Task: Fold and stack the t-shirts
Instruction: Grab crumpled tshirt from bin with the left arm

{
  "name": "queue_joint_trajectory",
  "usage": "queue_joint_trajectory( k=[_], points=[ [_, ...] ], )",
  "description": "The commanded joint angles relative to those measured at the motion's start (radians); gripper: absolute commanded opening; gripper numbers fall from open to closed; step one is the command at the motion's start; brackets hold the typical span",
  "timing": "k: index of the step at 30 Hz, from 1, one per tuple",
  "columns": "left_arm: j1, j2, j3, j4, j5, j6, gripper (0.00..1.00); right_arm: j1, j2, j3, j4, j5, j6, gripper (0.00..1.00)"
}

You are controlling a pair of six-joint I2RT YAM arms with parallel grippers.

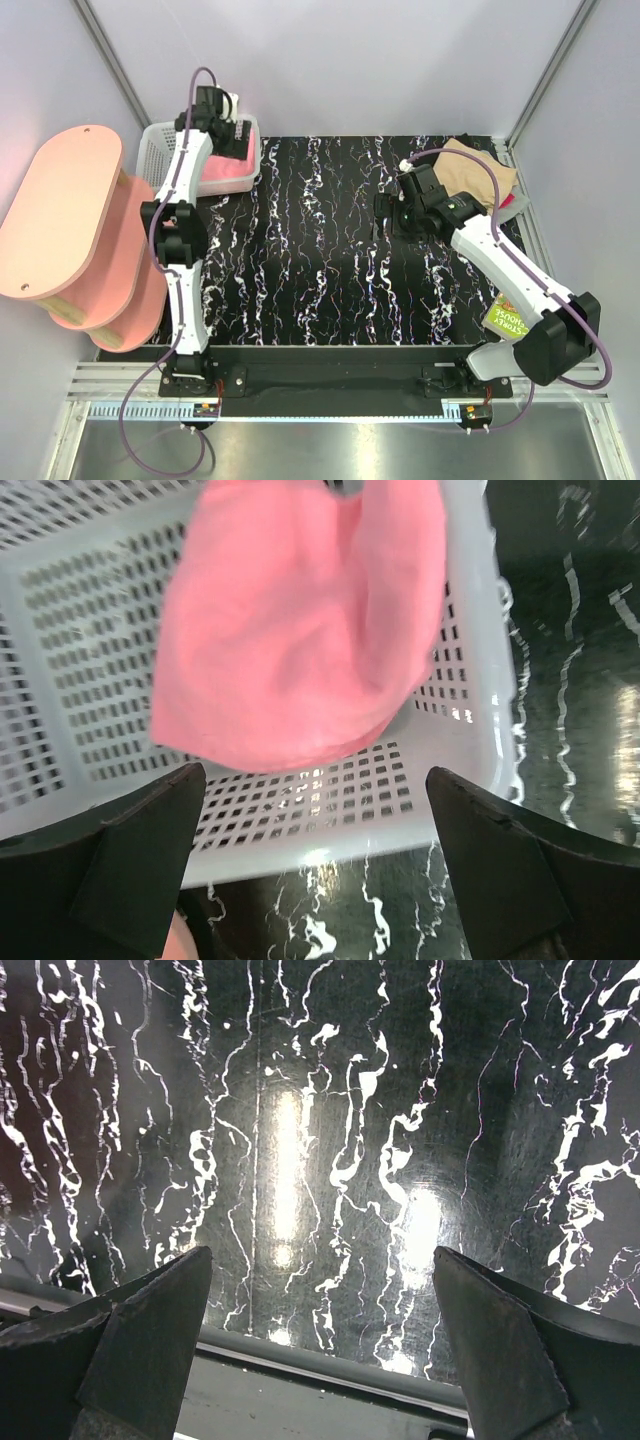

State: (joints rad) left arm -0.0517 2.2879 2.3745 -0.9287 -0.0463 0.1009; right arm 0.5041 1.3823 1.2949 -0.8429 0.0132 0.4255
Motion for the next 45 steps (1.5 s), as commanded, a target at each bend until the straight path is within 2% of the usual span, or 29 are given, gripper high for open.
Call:
queue_joint_trajectory(
  k=[1,16,23,26,27,30,31,39,45],
  points=[
    [-0.011,0.024,-0.037,0.122,-0.006,0.043,0.99,0.011,0.011,-0.019,0.048,-0.01,0.01,1.0],
    [-0.023,0.122,-0.087,0.225,0.091,0.031,0.99,0.01,0.046,-0.058,0.1,-0.094,0.021,1.0],
    [-0.04,0.159,-0.084,0.258,0.082,0.02,0.99,0.01,0.043,-0.06,0.105,-0.101,0.025,1.0],
    [-0.04,0.165,-0.086,0.269,0.083,0.023,0.6,0.01,0.041,-0.063,0.108,-0.102,0.03,1.0],
    [-0.04,0.166,-0.086,0.269,0.082,0.022,0.42,0.01,0.043,-0.066,0.108,-0.105,0.03,0.98],
    [-0.04,0.162,-0.1,0.275,0.06,0.022,0.17,0.011,0.043,-0.069,0.11,-0.119,0.035,0.96],
    [-0.039,0.154,-0.103,0.277,0.056,0.02,0.02,0.013,0.041,-0.071,0.111,-0.124,0.035,0.95],
    [0.021,0.01,-0.069,0.275,0.078,-0.029,0.0,0.036,0.034,-0.055,0.122,-0.145,0.029,0.84],
    [0.079,-0.259,-0.024,0.275,0.135,-0.04,0.0,0.063,0.023,-0.054,0.125,-0.157,0.022,0.82]
  ],
)
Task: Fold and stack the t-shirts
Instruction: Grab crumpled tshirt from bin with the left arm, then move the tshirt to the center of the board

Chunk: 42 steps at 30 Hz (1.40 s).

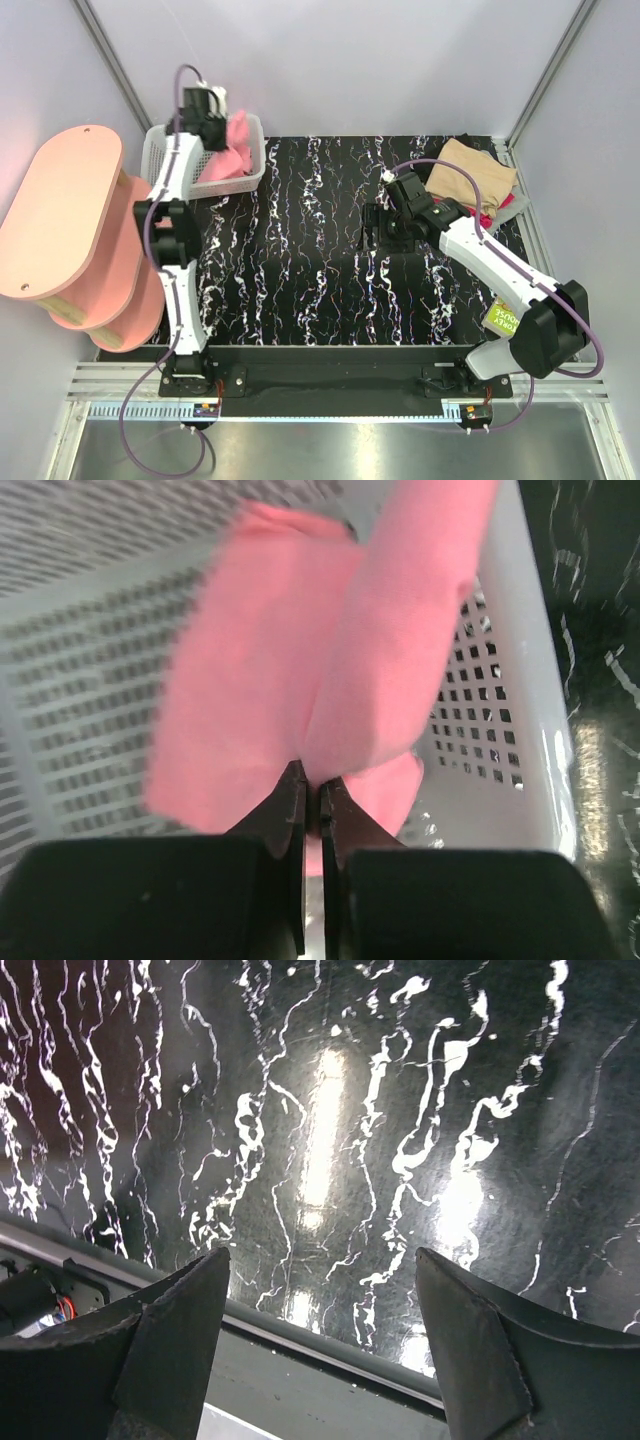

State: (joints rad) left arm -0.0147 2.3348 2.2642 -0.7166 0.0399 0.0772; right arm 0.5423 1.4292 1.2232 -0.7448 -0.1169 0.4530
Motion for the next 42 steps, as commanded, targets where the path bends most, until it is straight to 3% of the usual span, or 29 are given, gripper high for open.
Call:
queue_joint_trajectory(
  k=[1,5,8,12,18,24,31,32,36,38,39,40,42],
  points=[
    [0.042,-0.339,0.083,0.062,0.066,-0.017,0.0,0.03,-0.026,0.019,0.025,-0.026,-0.007,0.81],
    [0.024,-0.498,0.075,0.049,0.158,-0.025,0.0,0.05,-0.042,0.012,0.028,-0.021,-0.005,0.82],
    [-0.066,-0.621,0.052,0.023,0.175,0.044,0.0,0.056,-0.056,0.004,0.028,-0.007,-0.007,0.81],
    [-0.296,-0.761,0.027,-0.099,0.198,0.16,0.0,0.056,-0.093,-0.004,0.021,0.037,-0.002,0.81],
    [-0.511,-0.821,-0.021,-0.222,0.203,0.142,0.0,0.056,-0.176,-0.017,0.001,0.158,0.032,0.82],
    [-0.568,-0.876,-0.181,-0.231,0.224,0.052,0.0,0.056,-0.282,-0.053,-0.013,0.301,0.088,0.79],
    [-0.553,-0.965,-0.719,-0.133,0.215,0.029,0.0,0.054,-0.296,-0.073,-0.027,0.295,0.093,0.82],
    [-0.535,-0.977,-0.849,-0.113,0.224,0.024,0.0,0.056,-0.283,-0.076,-0.034,0.29,0.093,0.83],
    [-0.4,-1.025,-1.133,-0.012,0.278,0.044,0.0,0.056,-0.196,-0.109,-0.07,0.258,0.111,0.84],
    [-0.366,-1.011,-1.241,0.0,0.29,0.064,0.14,0.056,-0.167,-0.136,-0.062,0.247,0.116,0.86],
    [-0.36,-1.008,-1.268,0.015,0.29,0.082,0.28,0.056,-0.159,-0.143,-0.047,0.244,0.118,0.87],
    [-0.354,-1.005,-1.311,0.025,0.29,0.085,0.5,0.056,-0.15,-0.166,-0.036,0.246,0.118,0.91],
    [-0.335,-1.0,-1.324,0.045,0.273,0.087,0.6,0.056,-0.118,-0.18,-0.01,0.263,0.113,0.91]
  ],
)
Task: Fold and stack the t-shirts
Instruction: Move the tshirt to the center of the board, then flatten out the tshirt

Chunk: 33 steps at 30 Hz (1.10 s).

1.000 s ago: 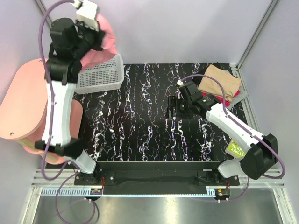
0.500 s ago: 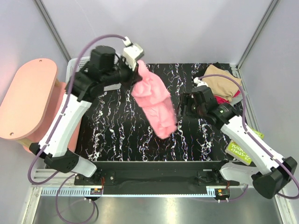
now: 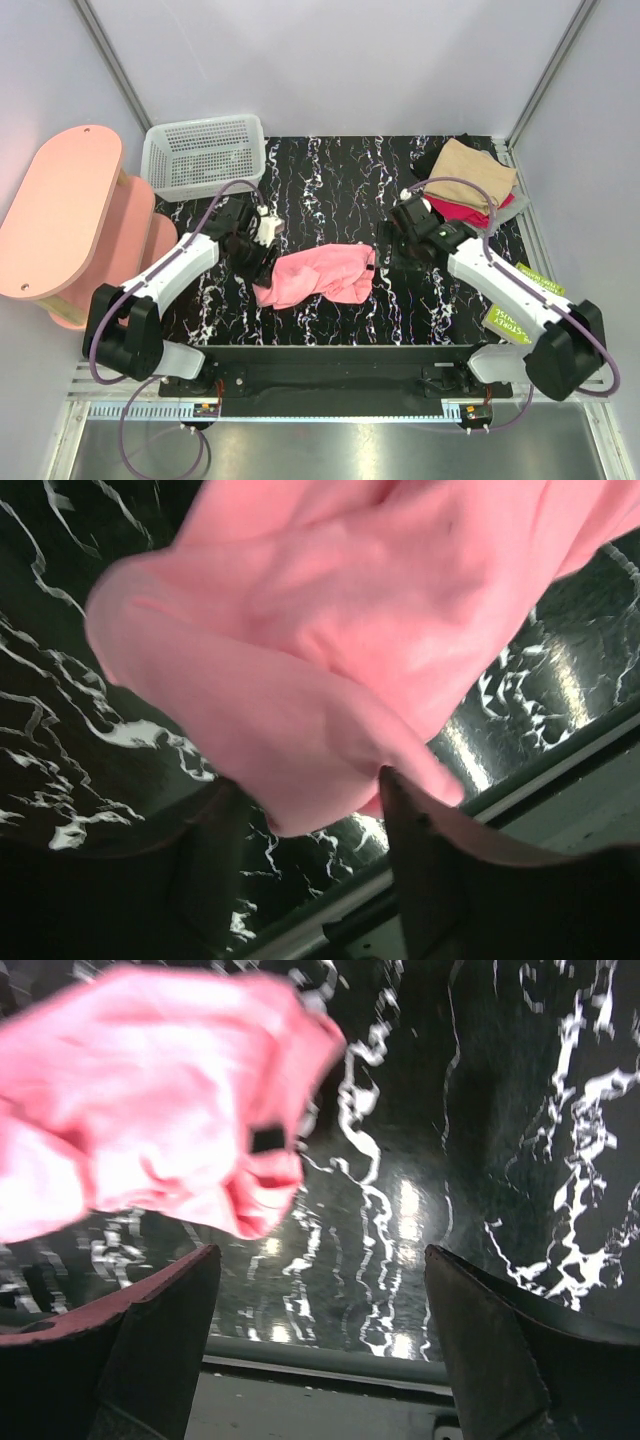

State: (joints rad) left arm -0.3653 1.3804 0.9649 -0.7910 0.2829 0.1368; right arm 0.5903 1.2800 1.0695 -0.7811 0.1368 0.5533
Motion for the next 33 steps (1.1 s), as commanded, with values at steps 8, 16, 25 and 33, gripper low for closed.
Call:
queue_joint_trajectory(
  k=[8,16,25,33],
  points=[
    [0.049,-0.073,0.092,0.099,0.001,0.031,0.88,0.008,0.163,-0.072,0.121,0.066,-0.001,0.9],
    [0.049,-0.116,0.104,0.078,-0.033,0.011,0.99,-0.003,0.341,0.016,0.21,0.069,-0.027,0.85],
    [0.051,-0.038,0.069,0.136,-0.08,-0.035,0.99,-0.253,0.444,0.014,0.376,-0.229,-0.001,0.82],
    [0.057,0.061,0.081,0.179,-0.106,-0.031,0.98,-0.27,0.44,0.037,0.405,-0.457,0.023,0.8]
  ],
)
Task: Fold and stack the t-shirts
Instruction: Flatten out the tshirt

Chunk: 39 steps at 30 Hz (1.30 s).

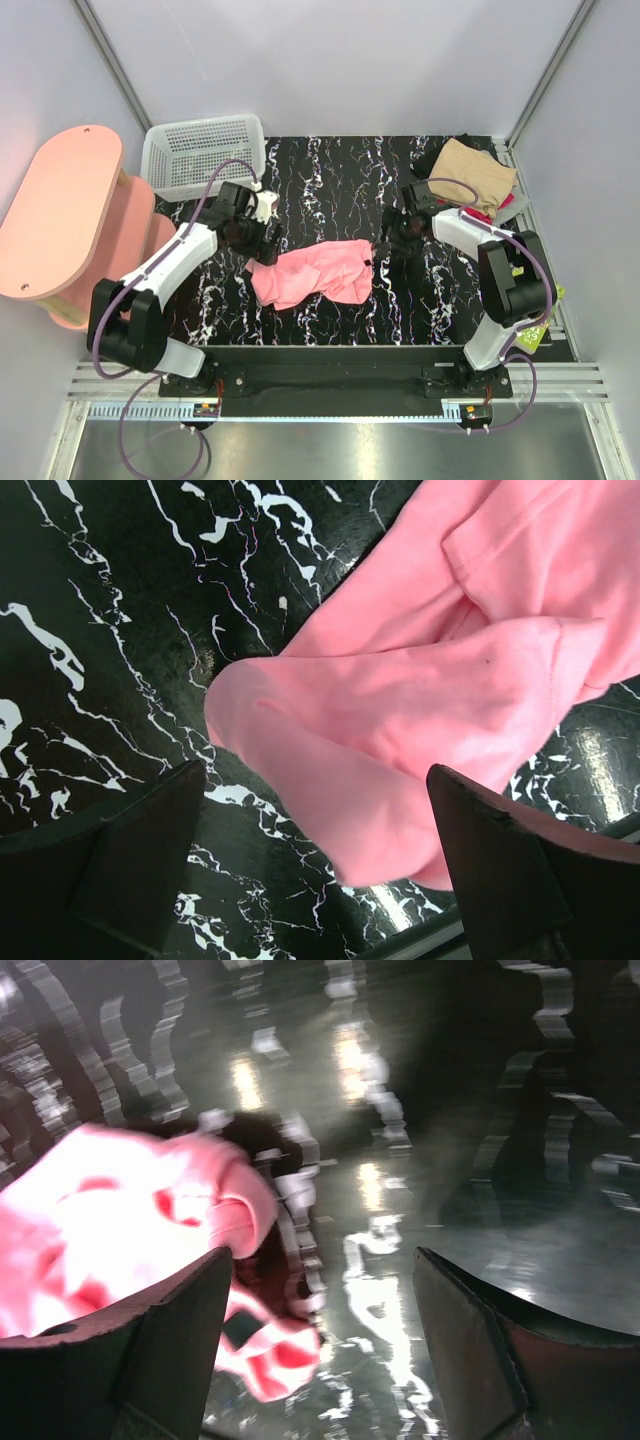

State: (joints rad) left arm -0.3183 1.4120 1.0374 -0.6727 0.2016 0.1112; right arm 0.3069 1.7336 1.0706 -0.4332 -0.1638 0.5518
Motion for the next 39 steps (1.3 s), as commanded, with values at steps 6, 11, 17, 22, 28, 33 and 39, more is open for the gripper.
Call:
queue_joint_trajectory(
  k=[6,11,17,22,28,33,39],
  points=[
    [0.012,0.064,0.015,0.078,-0.025,-0.008,0.97,0.014,0.049,0.023,0.125,-0.235,0.085,0.78],
    [0.016,0.071,0.01,0.082,-0.024,-0.004,0.96,0.014,0.093,0.019,0.148,-0.241,0.097,0.76],
    [0.018,0.059,0.01,0.078,-0.022,-0.001,0.96,0.012,0.021,-0.009,0.142,-0.177,0.091,0.74],
    [0.019,0.067,0.018,0.076,-0.019,-0.005,0.95,0.012,0.001,0.003,0.137,-0.195,0.097,0.67],
    [0.019,0.051,0.024,0.068,-0.021,-0.001,0.95,0.014,-0.126,-0.006,0.108,-0.171,0.074,0.74],
    [0.019,0.059,0.026,0.07,-0.021,-0.005,0.95,0.014,-0.096,0.014,0.106,-0.186,0.066,0.72],
    [0.021,0.048,0.026,0.068,-0.027,-0.005,0.95,0.014,-0.037,0.031,0.105,-0.183,0.062,0.68]
  ],
)
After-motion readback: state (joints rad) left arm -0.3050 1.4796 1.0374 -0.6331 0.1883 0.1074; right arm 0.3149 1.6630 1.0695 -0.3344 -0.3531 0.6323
